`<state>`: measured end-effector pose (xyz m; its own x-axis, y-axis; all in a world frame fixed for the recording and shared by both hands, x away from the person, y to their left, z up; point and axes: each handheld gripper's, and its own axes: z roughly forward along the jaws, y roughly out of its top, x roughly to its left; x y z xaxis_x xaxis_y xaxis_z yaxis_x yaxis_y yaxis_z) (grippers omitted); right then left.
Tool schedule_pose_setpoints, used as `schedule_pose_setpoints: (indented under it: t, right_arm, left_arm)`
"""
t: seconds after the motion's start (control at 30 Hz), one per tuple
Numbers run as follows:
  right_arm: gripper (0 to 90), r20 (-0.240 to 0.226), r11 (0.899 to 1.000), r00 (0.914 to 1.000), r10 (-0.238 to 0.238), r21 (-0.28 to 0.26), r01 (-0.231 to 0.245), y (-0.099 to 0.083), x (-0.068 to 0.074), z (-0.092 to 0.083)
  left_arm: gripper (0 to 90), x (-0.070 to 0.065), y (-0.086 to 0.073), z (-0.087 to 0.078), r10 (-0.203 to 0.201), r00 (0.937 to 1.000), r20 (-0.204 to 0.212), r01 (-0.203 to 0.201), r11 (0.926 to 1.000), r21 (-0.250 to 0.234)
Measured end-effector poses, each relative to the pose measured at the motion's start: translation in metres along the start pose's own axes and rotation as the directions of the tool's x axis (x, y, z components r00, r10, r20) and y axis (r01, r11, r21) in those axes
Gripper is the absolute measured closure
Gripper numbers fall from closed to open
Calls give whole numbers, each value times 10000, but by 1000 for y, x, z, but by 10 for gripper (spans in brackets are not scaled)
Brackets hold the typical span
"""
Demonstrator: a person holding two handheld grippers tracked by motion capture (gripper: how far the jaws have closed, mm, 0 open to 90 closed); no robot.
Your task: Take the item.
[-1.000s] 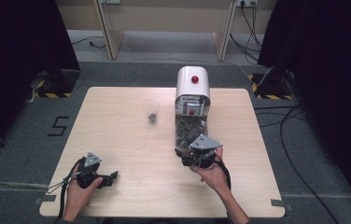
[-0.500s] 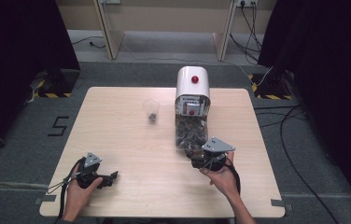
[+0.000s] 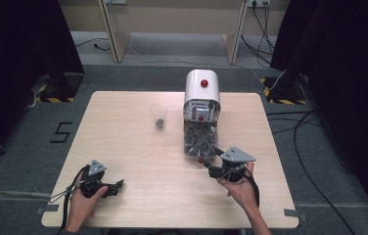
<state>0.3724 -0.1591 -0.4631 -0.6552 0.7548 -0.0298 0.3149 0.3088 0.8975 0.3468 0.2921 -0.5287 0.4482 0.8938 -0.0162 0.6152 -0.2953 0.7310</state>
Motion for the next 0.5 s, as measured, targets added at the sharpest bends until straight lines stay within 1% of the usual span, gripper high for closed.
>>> schedule_pose_setpoints:
  t: [0.3,0.5]
  right_arm:
    - [383,9,10000,10000,29,88,-29,-7,0,-5]
    - [381,109,9999,9999,93,100,-94,-11,-2,-12]
  left_arm:
    - [0,0,0,0,-2,10000,2,2,10000,-2]
    - [0,0,0,0,-1,10000,1,1,10000,-1]
